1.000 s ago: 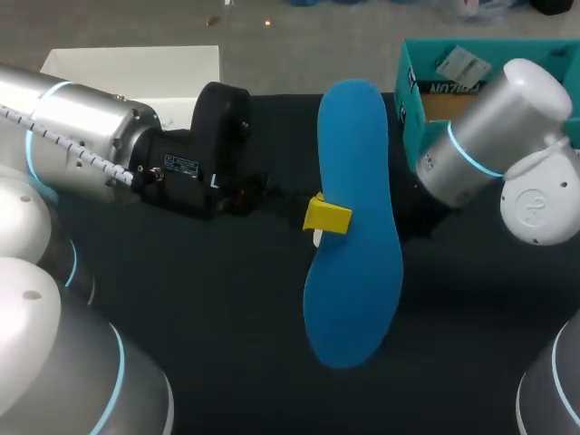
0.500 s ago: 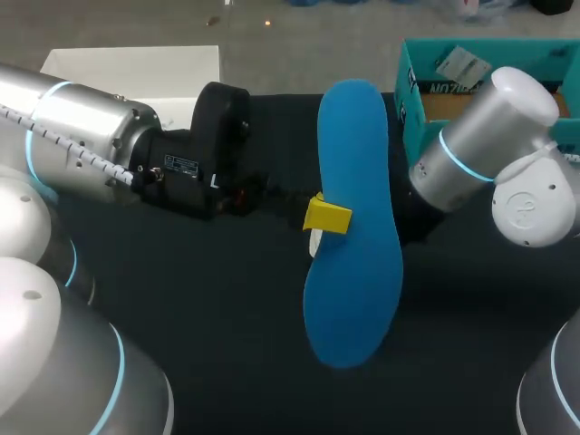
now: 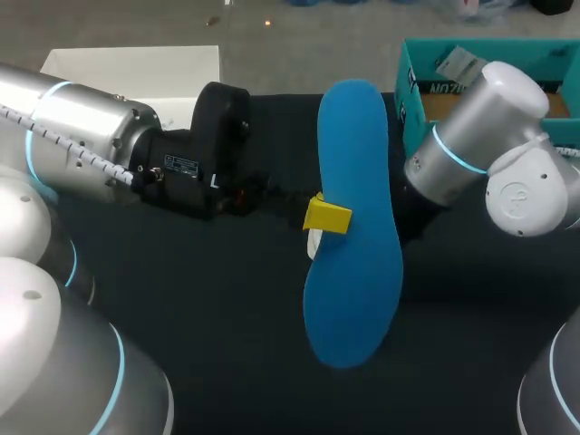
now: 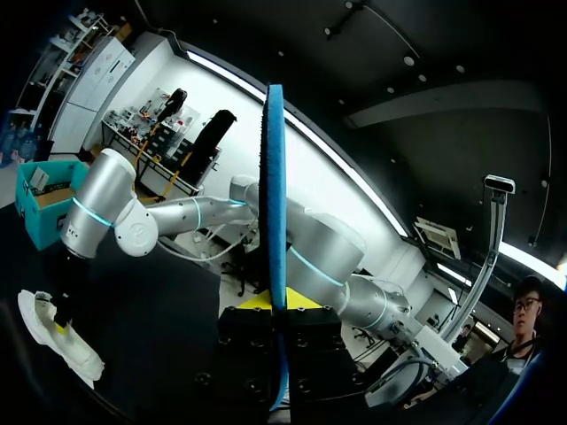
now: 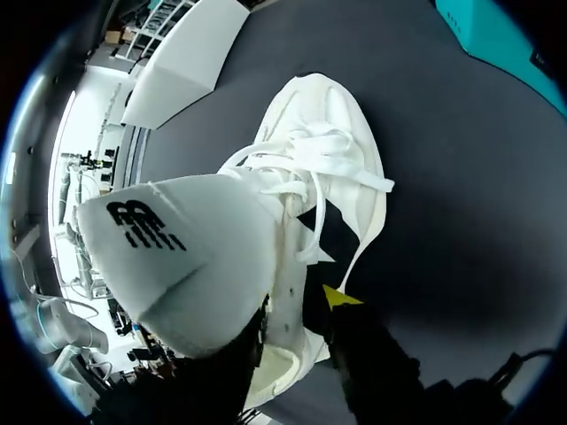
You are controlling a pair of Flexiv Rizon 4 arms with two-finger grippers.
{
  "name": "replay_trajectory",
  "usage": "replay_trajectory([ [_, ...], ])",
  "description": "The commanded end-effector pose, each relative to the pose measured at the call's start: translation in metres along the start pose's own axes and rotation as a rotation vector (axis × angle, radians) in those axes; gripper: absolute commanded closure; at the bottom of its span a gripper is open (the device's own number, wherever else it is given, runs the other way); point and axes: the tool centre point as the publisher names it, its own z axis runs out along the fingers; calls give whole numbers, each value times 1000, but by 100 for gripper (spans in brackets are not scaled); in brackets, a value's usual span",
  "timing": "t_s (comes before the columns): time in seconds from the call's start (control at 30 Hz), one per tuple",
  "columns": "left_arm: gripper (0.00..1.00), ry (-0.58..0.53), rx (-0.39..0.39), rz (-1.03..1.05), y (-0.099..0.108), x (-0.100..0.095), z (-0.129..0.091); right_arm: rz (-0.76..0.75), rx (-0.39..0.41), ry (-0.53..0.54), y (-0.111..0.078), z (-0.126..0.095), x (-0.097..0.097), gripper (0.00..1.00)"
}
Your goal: Take the shoe out of the shoebox, open the shoe tongue, remove and reinsert the insole, then place the shoe into the shoebox
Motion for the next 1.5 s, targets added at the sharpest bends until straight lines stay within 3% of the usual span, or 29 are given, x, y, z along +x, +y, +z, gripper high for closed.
replay_trajectory([
  [0.03,100,-5,2,0,1,3,3,44,13,41,-12,-29,0,0],
  [0.3,100,-5,2,0,1,3,3,96,-7,292,-21,-84,11,0],
  [0.4,100,-5,2,0,1,3,3,76,-6,322,-18,-103,19,0],
  [0.77,100,-5,2,0,1,3,3,76,-6,322,-18,-103,19,0],
  [0.87,100,-5,2,0,1,3,3,168,47,434,-14,-97,10,0],
  [1.13,100,-5,2,0,1,3,3,179,-5,538,-19,-146,2,0],
  [1.2,100,-66,0,79,4,-4,-3,176,-9,547,-20,-156,3,0],
  [1.27,100,-175,-73,198,12,-17,-11,174,-15,560,-21,-161,4,0],
  [1.37,100,-209,-76,316,18,-30,-19,168,-27,579,-20,-169,9,0],
  [1.5,100,-283,-181,490,21,-49,-29,164,-38,603,-21,-179,15,0],
])
